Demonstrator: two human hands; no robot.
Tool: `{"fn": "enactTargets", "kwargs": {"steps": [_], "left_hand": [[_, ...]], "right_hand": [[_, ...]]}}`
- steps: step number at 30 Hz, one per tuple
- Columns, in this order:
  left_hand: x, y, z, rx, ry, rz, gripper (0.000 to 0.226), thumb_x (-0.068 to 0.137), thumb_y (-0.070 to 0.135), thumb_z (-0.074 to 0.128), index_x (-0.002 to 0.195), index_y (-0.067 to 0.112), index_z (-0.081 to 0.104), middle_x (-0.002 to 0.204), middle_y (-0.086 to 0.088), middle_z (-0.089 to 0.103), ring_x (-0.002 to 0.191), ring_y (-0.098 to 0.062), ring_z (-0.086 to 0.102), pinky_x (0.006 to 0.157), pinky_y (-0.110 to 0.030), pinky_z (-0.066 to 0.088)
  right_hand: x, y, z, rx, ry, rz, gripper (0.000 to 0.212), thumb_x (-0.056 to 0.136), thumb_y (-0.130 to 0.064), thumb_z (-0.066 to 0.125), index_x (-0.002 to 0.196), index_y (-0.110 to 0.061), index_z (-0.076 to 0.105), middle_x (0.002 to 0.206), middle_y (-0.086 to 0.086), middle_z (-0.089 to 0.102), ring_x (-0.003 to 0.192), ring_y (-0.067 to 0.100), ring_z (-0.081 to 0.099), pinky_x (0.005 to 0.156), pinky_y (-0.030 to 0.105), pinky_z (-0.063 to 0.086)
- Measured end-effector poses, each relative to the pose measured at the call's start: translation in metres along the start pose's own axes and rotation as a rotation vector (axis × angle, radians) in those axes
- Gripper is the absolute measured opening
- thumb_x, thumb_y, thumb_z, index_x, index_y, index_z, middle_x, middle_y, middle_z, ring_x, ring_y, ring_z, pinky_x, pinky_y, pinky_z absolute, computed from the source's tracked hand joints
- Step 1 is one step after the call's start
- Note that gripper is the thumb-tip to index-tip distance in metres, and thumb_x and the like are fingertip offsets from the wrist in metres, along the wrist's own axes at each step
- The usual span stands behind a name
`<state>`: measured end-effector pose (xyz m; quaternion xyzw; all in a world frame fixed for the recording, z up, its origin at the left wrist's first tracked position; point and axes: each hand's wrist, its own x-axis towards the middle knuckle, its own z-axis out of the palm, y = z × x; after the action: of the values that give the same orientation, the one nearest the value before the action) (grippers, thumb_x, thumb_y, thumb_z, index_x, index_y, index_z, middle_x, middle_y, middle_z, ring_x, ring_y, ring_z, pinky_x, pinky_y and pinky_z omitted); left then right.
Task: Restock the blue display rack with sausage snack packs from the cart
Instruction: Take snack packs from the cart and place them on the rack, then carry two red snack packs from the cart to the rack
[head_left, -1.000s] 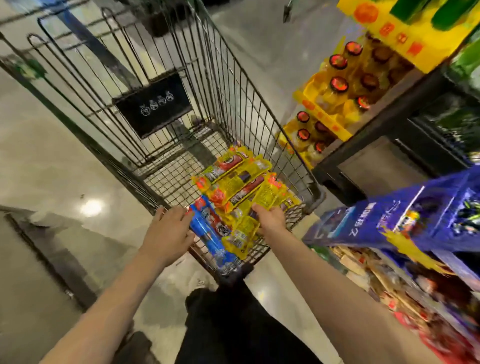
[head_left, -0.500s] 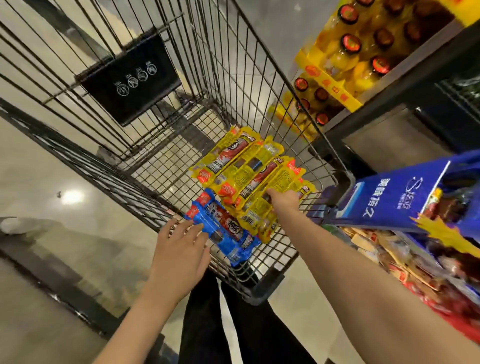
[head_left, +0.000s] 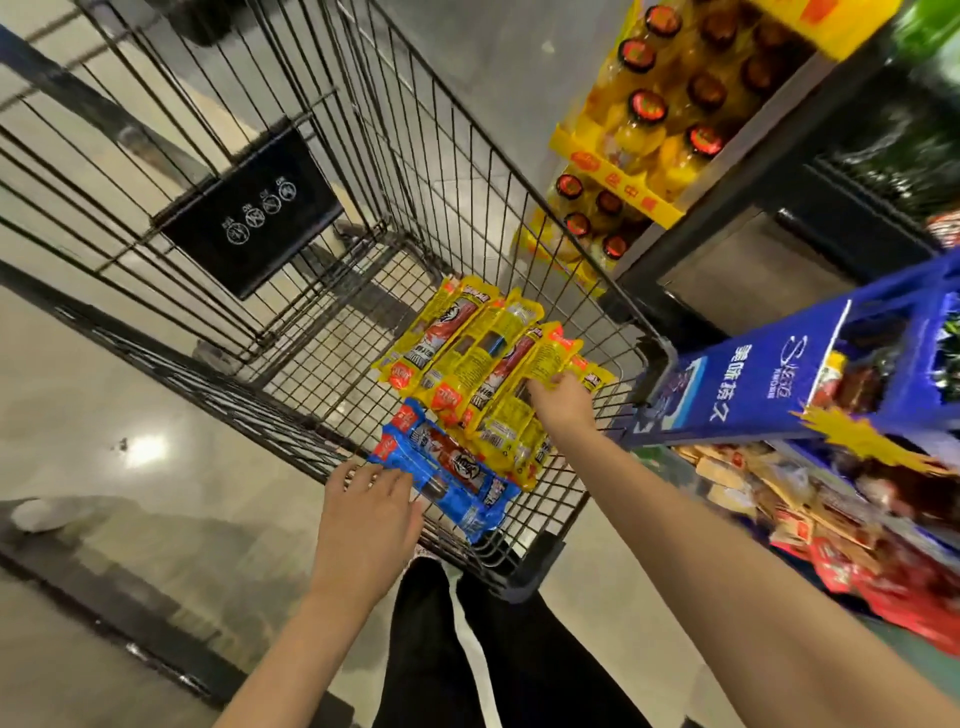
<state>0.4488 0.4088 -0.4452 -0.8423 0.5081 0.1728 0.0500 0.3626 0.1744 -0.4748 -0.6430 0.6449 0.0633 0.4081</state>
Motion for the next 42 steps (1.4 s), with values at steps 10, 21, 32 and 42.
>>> {"fn": "enactTargets", "kwargs": {"steps": [10,21,32,42], "left_hand": [[0.015,0.03,-0.071,-0.091,-0.218,0.026,0.034,0.094,0.043,0.042,0.113,0.018,0.053,0.116,-0.004,0.063,0.107,-0.023,0.058,0.084,-0.032,0.045],[0.003,0.241,-0.162,0.014,0.057,0.493,0.043,0.086,0.036,0.052,0.118,0.009,0.061,0.094,-0.009,0.07,0.084,-0.028,0.068,0.064,-0.034,0.056],[-0.025,0.486,-0.184,-0.099,0.297,0.651,0.06,0.095,0.044,0.041,0.145,0.013,0.026,0.144,-0.004,0.04,0.129,-0.022,0.04,0.102,-0.035,0.04],[0.03,0.544,-0.224,-0.225,0.318,0.468,0.066,0.096,0.049,0.034,0.147,0.009,0.022,0.137,-0.015,0.045,0.12,-0.034,0.047,0.092,-0.043,0.045]], "right_hand": [[-0.145,0.058,-0.126,-0.311,0.097,-0.411,0.043,0.091,-0.038,0.053,0.131,-0.022,0.05,0.124,0.004,0.057,0.117,0.024,0.051,0.097,0.039,0.042],[-0.23,0.212,-0.265,-0.099,0.542,-0.244,0.036,0.083,-0.037,0.053,0.116,-0.022,0.058,0.112,-0.001,0.061,0.107,0.022,0.054,0.089,0.036,0.04],[-0.251,0.366,-0.409,-0.018,0.727,-0.196,0.052,0.091,-0.034,0.057,0.137,-0.013,0.044,0.134,0.003,0.051,0.126,0.023,0.047,0.104,0.042,0.038],[-0.183,0.342,-0.503,-0.103,0.85,-0.163,0.046,0.096,-0.04,0.044,0.13,-0.009,0.046,0.125,0.01,0.053,0.117,0.028,0.049,0.093,0.044,0.044]]}}
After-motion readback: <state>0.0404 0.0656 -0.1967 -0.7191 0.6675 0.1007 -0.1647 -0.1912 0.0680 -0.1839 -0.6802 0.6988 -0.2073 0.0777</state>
